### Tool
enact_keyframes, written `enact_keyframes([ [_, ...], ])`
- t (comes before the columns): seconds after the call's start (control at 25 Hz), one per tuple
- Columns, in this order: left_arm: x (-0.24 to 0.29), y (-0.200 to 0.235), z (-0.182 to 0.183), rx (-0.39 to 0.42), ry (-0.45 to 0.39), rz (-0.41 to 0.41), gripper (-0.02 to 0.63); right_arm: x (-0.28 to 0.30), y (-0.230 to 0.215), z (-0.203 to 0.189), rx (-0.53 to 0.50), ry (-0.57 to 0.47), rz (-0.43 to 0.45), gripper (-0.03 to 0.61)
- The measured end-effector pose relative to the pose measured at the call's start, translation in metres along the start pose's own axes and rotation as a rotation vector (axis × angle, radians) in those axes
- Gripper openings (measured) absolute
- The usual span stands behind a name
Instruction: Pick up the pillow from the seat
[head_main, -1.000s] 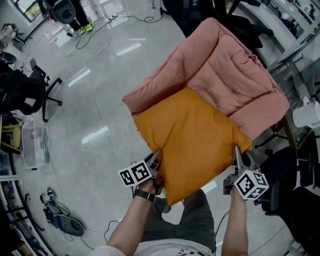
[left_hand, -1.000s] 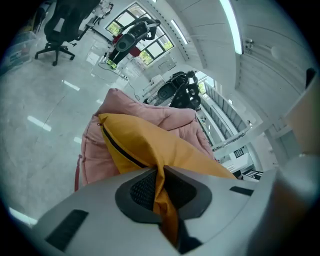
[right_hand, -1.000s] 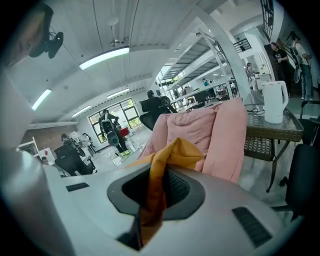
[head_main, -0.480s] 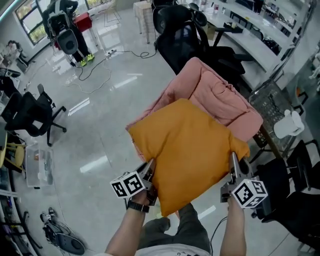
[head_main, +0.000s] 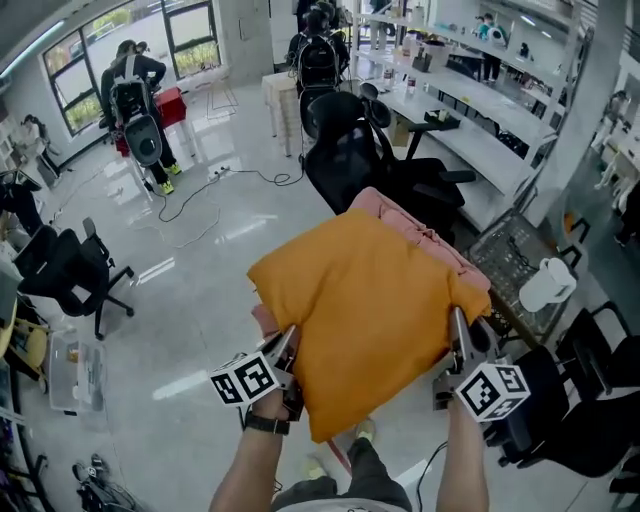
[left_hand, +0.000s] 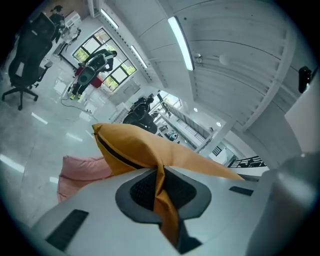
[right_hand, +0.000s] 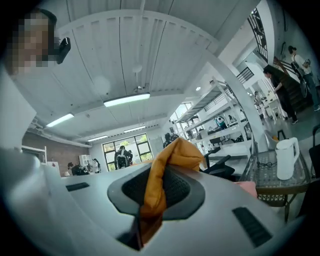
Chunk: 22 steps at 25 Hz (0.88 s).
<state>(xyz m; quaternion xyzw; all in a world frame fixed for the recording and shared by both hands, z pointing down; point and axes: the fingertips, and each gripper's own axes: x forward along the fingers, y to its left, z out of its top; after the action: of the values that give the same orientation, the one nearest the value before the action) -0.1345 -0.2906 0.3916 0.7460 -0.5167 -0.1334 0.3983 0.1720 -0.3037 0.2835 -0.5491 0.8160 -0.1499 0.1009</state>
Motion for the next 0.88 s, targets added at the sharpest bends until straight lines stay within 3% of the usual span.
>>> enact_keyframes([
  [0.44, -0.020, -0.069, 0.068, 0.079, -0.098, -0.088, 0.037, -0.012, 0.044, 0.090, -0.057, -0.143, 0.052, 0.057],
  [0.68, -0.022, -0.083, 0.090, 0.157, -0.131, -0.074, 0.037, -0.009, 0.050, 0.109, -0.068, -0.172, 0.063, 0.057],
  [0.88, -0.020, -0.085, 0.090, 0.165, -0.122, -0.068, 0.037, -0.006, 0.049, 0.107, -0.060, -0.165, 0.058, 0.057],
])
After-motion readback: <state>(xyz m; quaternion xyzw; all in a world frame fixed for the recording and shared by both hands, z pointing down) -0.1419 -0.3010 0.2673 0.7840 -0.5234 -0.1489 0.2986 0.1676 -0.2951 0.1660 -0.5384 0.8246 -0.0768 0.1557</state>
